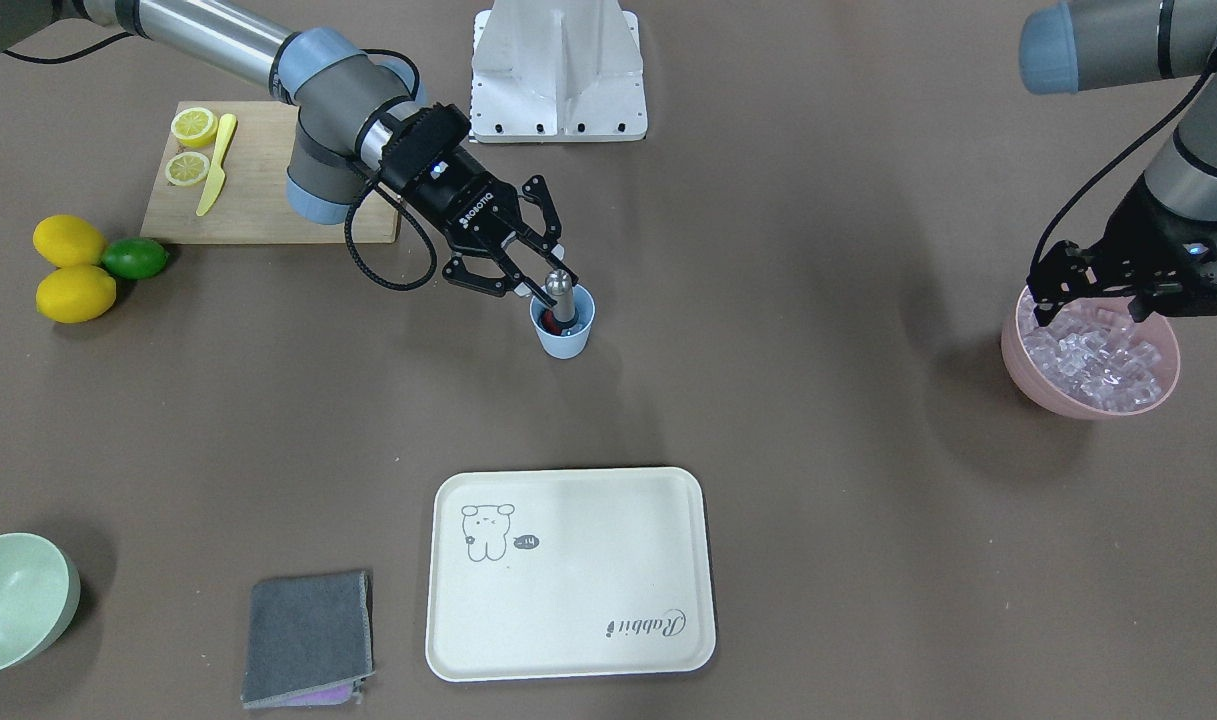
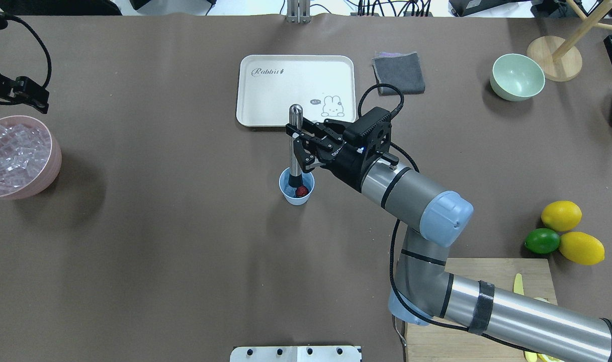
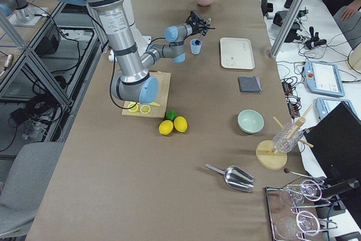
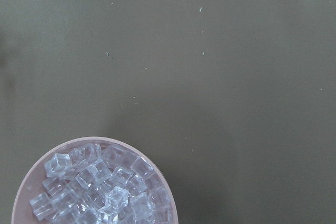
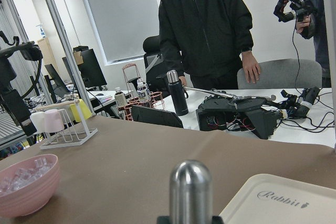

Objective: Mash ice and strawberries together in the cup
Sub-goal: 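Press the muddler down into the blue cup repeatedly with the right gripper, then lift the muddler out and carry it back to its spot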

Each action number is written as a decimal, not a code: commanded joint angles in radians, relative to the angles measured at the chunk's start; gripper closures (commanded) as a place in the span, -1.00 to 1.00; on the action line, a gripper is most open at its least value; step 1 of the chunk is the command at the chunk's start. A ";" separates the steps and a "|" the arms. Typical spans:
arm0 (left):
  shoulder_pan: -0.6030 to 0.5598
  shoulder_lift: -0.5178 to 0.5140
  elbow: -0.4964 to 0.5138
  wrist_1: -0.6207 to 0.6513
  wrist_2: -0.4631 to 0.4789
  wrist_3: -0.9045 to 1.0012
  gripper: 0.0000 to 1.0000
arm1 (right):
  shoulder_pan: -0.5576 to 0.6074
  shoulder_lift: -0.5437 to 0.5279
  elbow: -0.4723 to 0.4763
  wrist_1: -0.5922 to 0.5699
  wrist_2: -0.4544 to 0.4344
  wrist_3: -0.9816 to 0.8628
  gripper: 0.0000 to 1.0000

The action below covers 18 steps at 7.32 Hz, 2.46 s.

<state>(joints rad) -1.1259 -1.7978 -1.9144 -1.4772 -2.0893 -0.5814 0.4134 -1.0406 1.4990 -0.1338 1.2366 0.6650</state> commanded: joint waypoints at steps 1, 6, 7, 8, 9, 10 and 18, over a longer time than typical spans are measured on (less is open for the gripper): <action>0.000 0.000 -0.002 0.000 0.000 0.000 -0.95 | -0.007 -0.001 -0.011 -0.001 0.000 -0.002 1.00; -0.002 0.008 -0.008 0.002 0.008 0.000 -0.95 | -0.008 0.001 -0.005 -0.001 0.000 0.002 1.00; -0.003 0.009 -0.008 0.000 0.008 -0.002 -0.95 | 0.017 0.011 0.010 -0.022 0.003 0.007 1.00; -0.003 0.011 -0.008 0.002 0.008 -0.002 -0.95 | 0.065 0.011 0.112 -0.170 0.067 0.010 1.00; -0.006 0.011 -0.012 0.002 0.008 -0.002 -0.95 | 0.103 0.001 0.224 -0.320 0.101 0.011 1.00; -0.006 0.015 -0.017 0.002 0.008 -0.002 -0.95 | 0.116 0.002 0.284 -0.466 0.106 0.048 1.00; -0.008 0.014 -0.040 -0.002 0.048 -0.040 -0.95 | 0.573 -0.042 0.123 -1.242 0.954 0.094 1.00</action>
<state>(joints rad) -1.1336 -1.7843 -1.9478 -1.4783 -2.0450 -0.6195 0.9402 -1.0784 1.7221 -1.3535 2.1029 0.7620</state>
